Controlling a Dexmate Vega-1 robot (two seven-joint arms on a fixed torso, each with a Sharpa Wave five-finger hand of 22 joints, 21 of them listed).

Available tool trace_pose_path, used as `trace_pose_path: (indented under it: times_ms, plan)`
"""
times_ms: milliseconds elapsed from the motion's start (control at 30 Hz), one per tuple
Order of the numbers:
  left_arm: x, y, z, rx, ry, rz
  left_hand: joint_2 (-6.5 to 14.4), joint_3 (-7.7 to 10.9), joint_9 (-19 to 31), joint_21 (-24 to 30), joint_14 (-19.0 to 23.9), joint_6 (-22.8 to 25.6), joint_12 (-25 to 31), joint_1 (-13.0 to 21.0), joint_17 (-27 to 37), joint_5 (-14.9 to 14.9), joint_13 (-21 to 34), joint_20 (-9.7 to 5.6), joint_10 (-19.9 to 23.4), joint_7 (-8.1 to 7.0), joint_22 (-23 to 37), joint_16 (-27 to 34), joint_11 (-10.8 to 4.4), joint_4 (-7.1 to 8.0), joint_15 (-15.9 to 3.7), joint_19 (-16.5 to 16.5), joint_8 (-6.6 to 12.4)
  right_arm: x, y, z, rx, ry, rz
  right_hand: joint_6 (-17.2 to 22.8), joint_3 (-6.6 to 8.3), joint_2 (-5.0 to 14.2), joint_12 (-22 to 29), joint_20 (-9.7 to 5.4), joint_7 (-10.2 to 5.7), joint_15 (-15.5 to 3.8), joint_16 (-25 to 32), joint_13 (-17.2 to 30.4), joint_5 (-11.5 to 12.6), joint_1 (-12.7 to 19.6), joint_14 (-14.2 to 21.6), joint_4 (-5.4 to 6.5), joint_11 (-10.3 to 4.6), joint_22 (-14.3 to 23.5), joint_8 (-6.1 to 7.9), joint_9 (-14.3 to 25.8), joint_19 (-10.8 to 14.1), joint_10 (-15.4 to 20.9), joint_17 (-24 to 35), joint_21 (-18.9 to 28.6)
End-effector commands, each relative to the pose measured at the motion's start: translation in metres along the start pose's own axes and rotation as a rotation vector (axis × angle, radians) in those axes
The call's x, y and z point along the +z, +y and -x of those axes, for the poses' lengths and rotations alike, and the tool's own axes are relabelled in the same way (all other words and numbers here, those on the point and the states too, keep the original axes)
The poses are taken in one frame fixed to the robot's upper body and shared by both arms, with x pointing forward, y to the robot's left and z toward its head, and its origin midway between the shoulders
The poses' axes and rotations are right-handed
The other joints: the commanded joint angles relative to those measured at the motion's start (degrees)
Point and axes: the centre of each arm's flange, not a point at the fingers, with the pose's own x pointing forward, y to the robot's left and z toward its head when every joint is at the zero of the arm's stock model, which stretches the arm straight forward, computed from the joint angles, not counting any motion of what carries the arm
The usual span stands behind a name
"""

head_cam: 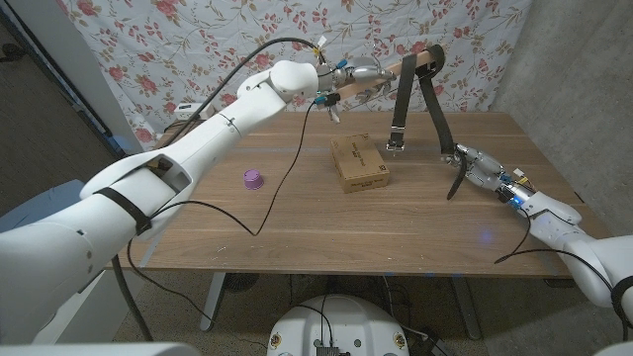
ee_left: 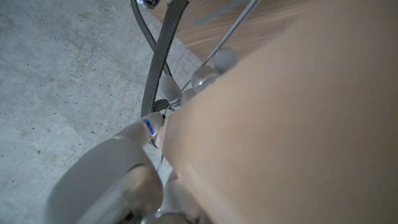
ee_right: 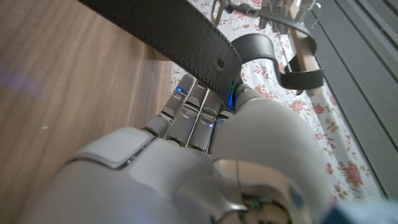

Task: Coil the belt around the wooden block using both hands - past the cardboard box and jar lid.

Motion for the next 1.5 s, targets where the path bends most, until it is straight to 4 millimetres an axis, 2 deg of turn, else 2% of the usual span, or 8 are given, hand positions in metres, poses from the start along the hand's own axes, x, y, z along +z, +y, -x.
trace_pose_path:
  times_ms: [33,333,667,900,1267,1500]
  plan:
    - [-0.005,0.000,-0.006,0.000,0.087,-0.097,0.2,0.59,-0.1,-0.1,0.3,0.2,0.4,-0.5,0.1,0.3,0.2,-2.22,0.2,0.37,-0.1,0.4,-0.20,-0.06,-0.28,0.2,-0.04,0.077,0.057,-0.016,0.283,-0.215,0.225,4.5,0.39,1.12,0.3,-2.97,-2.43,-7.12,0.4,0.0,-0.2,1.3,0.5,0.05,-0.20,0.2,0.44,0.2,0.0,0.8,0.3,0.4]
    - [-0.010,-0.011,-0.011,-0.025,0.108,-0.124,0.2,0.57,-0.1,0.0,0.3,0.1,0.4,-0.5,0.2,0.2,0.2,-2.24,0.2,0.38,0.2,0.5,-0.35,-0.06,-0.21,0.2,0.06,0.133,0.100,-0.061,0.397,-0.138,0.417,4.6,0.50,1.19,0.4,-2.93,-2.49,-7.24,0.4,-0.1,-0.3,1.4,0.6,0.11,-0.22,0.1,0.33,0.2,0.2,1.0,0.4,0.8]
    - [-0.010,-0.020,-0.015,-0.050,0.113,-0.154,0.2,0.58,0.0,-0.1,0.3,0.0,0.4,-0.5,0.1,0.2,0.2,-2.25,0.1,0.36,0.1,0.4,-0.30,-0.06,-0.18,0.2,0.21,0.165,0.125,-0.127,0.405,-0.086,0.523,4.8,0.67,1.14,0.3,-3.06,-2.61,-7.27,0.2,-0.3,-0.5,1.4,0.7,0.22,-0.38,0.1,0.05,0.0,0.2,0.9,0.5,1.2]
    - [-0.014,-0.025,-0.012,-0.056,0.124,-0.144,0.2,0.59,-0.2,-0.1,0.3,0.0,0.4,-0.5,0.1,0.2,0.1,-2.23,0.0,0.41,0.1,0.4,-0.41,-0.07,-0.21,0.2,0.17,0.177,0.139,-0.166,0.486,-0.104,0.538,4.8,0.73,1.09,0.3,-3.20,-2.66,-7.20,-0.1,-0.4,-0.6,1.3,0.6,0.37,-0.44,0.0,0.01,0.2,0.2,0.9,0.5,1.4]
    - [-0.018,-0.027,-0.015,-0.074,0.131,-0.142,0.2,0.62,0.1,-0.1,0.2,-0.1,0.4,-0.5,-0.2,0.2,0.1,-2.22,0.1,0.38,0.1,0.2,-0.30,-0.08,-0.13,0.1,0.45,0.182,0.155,-0.219,0.535,-0.168,0.482,5.1,0.91,1.08,0.6,-3.25,-2.39,-7.29,0.1,-0.1,-0.7,1.5,1.2,0.38,-0.82,-0.1,0.14,0.5,0.4,1.4,0.7,1.9]
    - [-0.019,-0.030,-0.015,-0.091,0.142,-0.145,0.1,0.60,-0.1,-0.1,0.3,-0.1,0.4,-0.5,-0.2,0.2,0.2,-2.22,0.0,0.47,0.1,0.3,-0.25,-0.07,-0.15,0.2,0.39,0.190,0.158,-0.248,0.510,-0.234,0.407,5.2,1.01,1.08,0.7,-3.25,-2.48,-7.33,0.0,0.1,-0.8,1.5,1.4,0.44,-0.90,-0.1,0.28,0.8,0.4,1.3,0.8,2.1]
